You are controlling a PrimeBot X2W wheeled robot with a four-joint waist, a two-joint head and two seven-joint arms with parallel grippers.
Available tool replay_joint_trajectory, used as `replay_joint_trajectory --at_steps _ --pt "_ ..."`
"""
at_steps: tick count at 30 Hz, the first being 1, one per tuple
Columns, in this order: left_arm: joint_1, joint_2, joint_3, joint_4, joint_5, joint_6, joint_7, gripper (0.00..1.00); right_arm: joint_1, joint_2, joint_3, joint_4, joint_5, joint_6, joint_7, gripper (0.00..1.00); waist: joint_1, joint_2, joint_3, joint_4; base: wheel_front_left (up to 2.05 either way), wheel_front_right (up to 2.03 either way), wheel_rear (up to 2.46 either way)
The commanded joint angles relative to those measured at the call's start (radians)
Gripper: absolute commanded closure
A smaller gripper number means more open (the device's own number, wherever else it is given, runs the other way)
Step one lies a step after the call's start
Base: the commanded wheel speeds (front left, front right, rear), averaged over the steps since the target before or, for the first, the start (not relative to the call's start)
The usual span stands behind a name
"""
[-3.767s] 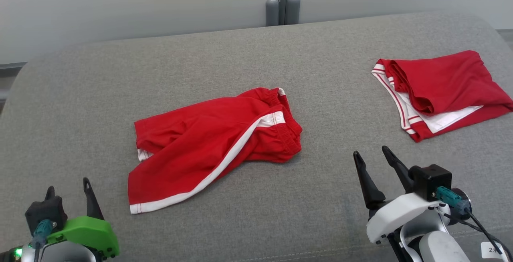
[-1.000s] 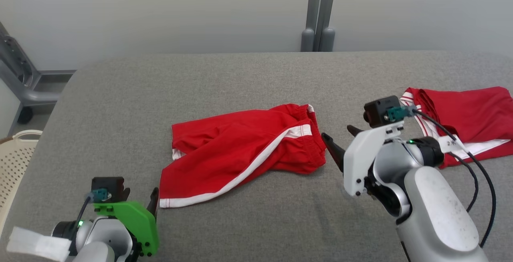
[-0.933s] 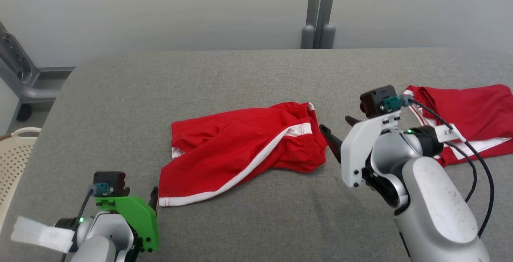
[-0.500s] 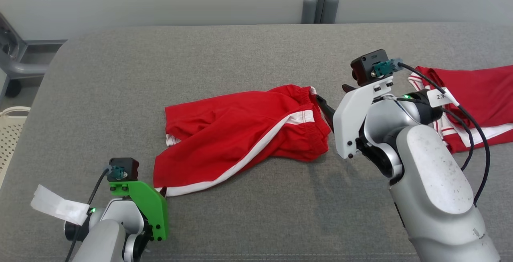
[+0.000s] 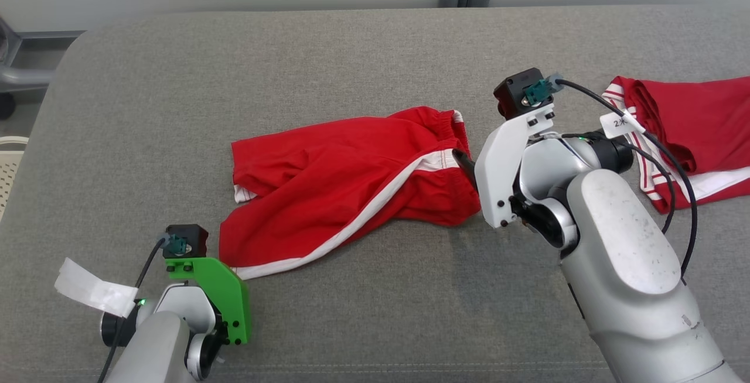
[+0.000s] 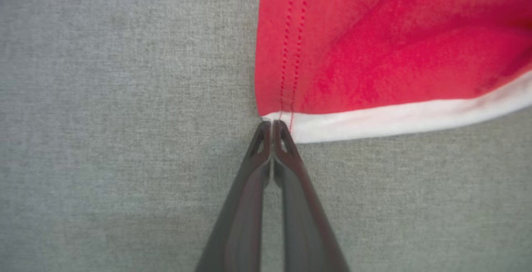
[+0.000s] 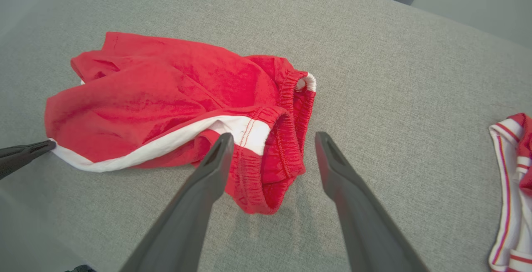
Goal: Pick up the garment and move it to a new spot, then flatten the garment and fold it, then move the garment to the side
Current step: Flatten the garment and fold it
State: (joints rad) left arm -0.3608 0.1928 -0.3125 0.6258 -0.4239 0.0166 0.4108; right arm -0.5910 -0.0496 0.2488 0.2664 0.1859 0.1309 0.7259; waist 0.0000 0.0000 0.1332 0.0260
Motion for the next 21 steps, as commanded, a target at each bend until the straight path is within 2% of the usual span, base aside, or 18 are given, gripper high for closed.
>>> replay_joint_trajectory --at_steps 1,13,21 --pt "-0.012 -0.008 -0.005 0.017 -0.004 -0.005 -0.004 1.00 -0.019 -0.002 -0.006 0.010 0.018 0.000 0.023 0.00 0.0000 0.0000 0.006 0.004 0.00 0.00 0.00" --pt "-0.046 -0.024 -0.024 0.051 -0.011 -0.026 -0.046 1.00 -0.094 -0.002 -0.042 0.114 0.080 0.000 0.155 0.00 0.0000 0.0000 0.028 0.030 0.00 0.00 0.00" --pt "-0.064 -0.030 -0.035 0.070 -0.012 -0.035 -0.063 1.00 -0.107 -0.002 -0.034 0.158 0.081 0.000 0.158 0.01 0.0000 0.0000 0.045 0.043 0.00 0.00 0.00"
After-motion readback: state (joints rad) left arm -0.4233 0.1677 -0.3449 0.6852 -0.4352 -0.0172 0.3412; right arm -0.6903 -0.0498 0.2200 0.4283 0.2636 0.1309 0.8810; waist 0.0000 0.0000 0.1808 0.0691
